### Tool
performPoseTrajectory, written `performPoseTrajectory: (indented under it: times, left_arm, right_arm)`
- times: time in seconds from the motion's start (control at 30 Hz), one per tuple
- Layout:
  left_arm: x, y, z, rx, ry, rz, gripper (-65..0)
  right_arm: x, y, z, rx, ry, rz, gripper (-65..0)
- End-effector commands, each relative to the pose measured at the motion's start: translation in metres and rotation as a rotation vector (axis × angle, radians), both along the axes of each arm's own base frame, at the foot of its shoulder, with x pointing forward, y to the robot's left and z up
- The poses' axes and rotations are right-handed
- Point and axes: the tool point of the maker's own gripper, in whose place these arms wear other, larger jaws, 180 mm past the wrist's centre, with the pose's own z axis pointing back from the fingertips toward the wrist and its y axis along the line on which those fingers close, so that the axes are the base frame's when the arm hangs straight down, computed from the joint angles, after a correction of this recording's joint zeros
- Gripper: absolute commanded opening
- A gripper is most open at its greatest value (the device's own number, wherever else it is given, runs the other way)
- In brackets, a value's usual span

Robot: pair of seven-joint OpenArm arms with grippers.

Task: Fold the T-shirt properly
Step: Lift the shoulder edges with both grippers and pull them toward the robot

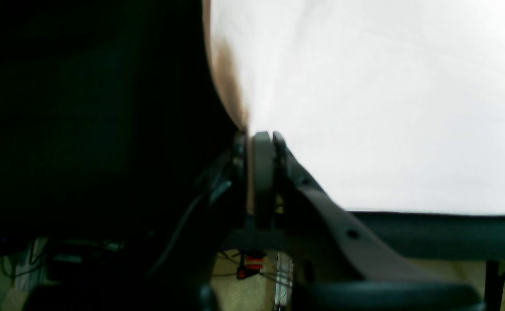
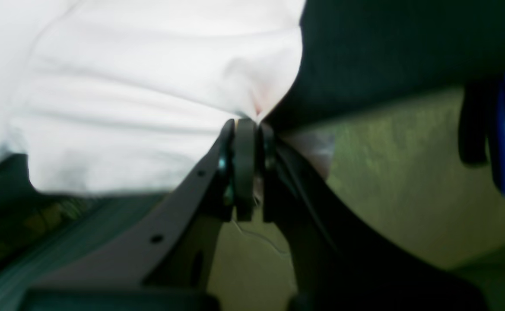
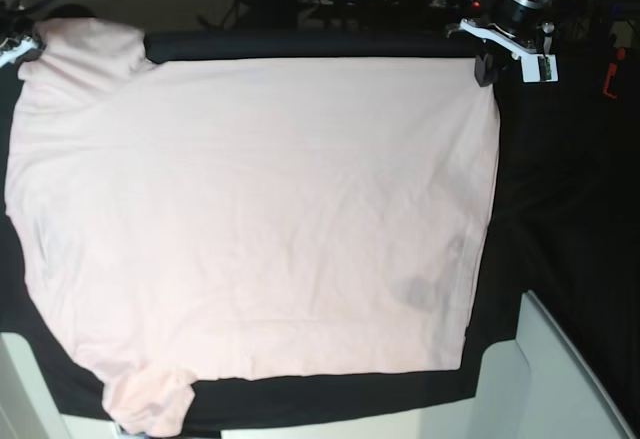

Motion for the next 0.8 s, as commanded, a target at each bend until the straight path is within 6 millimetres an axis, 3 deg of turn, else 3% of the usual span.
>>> performPoseTrajectory:
  times: [0.0,0.13,0.27,0.4,0.5,0.63,0.77]
  left_arm:
    - [-0.001,0.005,0.007,0.015,-0.019,0.003,-65.0]
    - [-0.012,0.003,0.008,0.017,-0.002,-0.002,-65.0]
    - [-0.016,0.0,0.015,0.02,-0.006,-0.013,-65.0]
    - [-0.01,-0.007,0.036,0.026,-0.053,-0.04,-65.0]
    - [0.0,-0.011,0.049,0.029,-0.093,-0.054,-65.0]
    - [0.01,-0.013,0.052,0.028,-0.114,-0.056,-65.0]
    - [0.016,-0.011,0.041,0.028,-0.028,-0.052,-65.0]
  right_arm:
    - [0.0,-0.014,0.01,-0.046,-0.005,0.002,-65.0]
    - [-0.011,-0.016,0.015,-0.058,0.033,0.015,-65.0]
    - [-0.005,-0.022,0.03,-0.115,0.013,0.045,-65.0]
    - [0.003,-0.029,0.047,-0.167,0.006,0.071,-65.0]
    - [0.017,-0.031,0.057,-0.19,-0.006,0.082,-65.0]
    - [0.038,-0.027,0.061,-0.192,-0.008,0.142,-65.0]
    - [0.057,-0.019,0.063,-0.186,-0.036,0.176,-65.0]
